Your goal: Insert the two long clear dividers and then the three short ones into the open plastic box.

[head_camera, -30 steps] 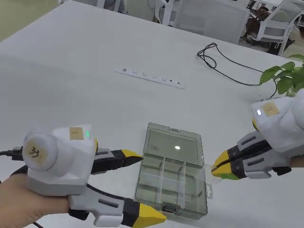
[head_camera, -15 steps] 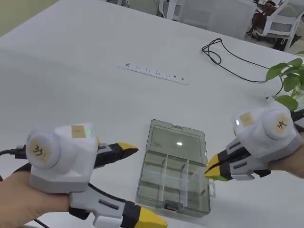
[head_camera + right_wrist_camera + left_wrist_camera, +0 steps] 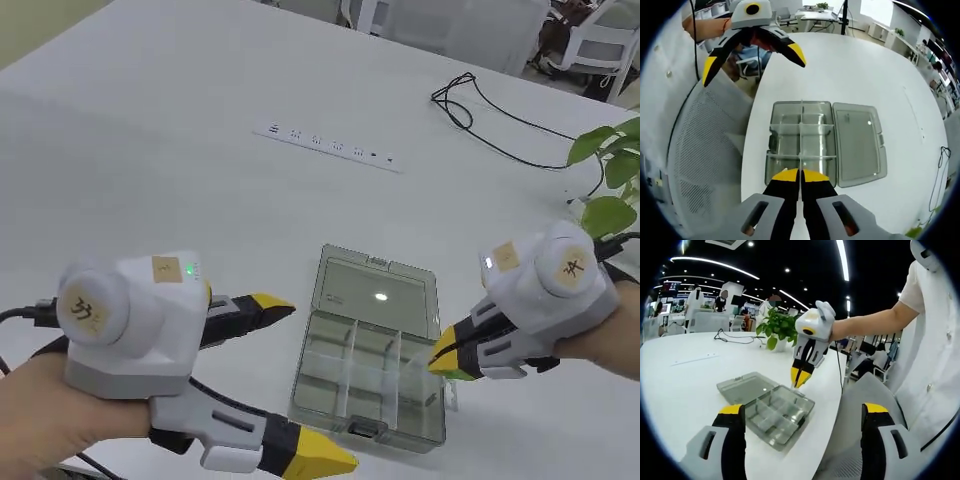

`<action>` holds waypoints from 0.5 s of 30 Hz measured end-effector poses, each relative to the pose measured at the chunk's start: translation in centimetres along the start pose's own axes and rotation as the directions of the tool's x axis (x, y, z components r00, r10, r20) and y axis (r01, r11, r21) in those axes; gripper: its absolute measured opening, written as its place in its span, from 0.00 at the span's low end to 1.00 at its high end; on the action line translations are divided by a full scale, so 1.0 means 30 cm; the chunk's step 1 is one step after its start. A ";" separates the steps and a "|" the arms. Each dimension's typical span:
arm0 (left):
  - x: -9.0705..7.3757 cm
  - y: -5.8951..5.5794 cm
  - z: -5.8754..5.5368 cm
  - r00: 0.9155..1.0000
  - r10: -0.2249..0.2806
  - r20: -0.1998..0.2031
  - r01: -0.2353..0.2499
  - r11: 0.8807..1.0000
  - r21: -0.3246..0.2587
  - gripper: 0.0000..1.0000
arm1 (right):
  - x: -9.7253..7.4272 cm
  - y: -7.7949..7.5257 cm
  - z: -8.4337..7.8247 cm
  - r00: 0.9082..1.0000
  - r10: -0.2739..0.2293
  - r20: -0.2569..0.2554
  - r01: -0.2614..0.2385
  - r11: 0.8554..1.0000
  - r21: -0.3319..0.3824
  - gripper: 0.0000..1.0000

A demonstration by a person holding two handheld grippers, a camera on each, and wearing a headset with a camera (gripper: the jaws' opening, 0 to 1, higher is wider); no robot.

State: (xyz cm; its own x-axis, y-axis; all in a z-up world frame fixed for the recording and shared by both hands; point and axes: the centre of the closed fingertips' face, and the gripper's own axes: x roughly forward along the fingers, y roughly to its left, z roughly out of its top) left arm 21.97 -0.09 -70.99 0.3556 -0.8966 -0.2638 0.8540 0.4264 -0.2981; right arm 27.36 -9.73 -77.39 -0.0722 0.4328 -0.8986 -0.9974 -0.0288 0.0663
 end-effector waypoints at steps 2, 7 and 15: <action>0.001 0.000 -0.001 1.000 -0.001 -0.001 0.001 1.000 -0.001 0.98 | 0.007 -0.002 -0.003 1.000 0.004 0.000 -0.004 1.000 0.001 0.03; 0.001 -0.003 0.003 1.000 -0.003 0.003 0.003 1.000 0.001 0.98 | 0.028 0.004 -0.018 1.000 0.017 0.005 -0.017 1.000 0.008 0.03; 0.000 -0.002 0.002 1.000 0.003 0.007 -0.003 1.000 -0.005 0.97 | 0.045 0.003 -0.030 1.000 0.013 0.015 -0.013 1.000 0.012 0.03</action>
State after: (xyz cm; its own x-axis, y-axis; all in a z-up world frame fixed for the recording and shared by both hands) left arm 21.95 -0.12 -70.93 0.3610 -0.8960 -0.2585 0.8508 0.4300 -0.3022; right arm 27.16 -9.96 -78.98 -0.0852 0.4456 -0.8911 -0.9962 -0.0238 0.0833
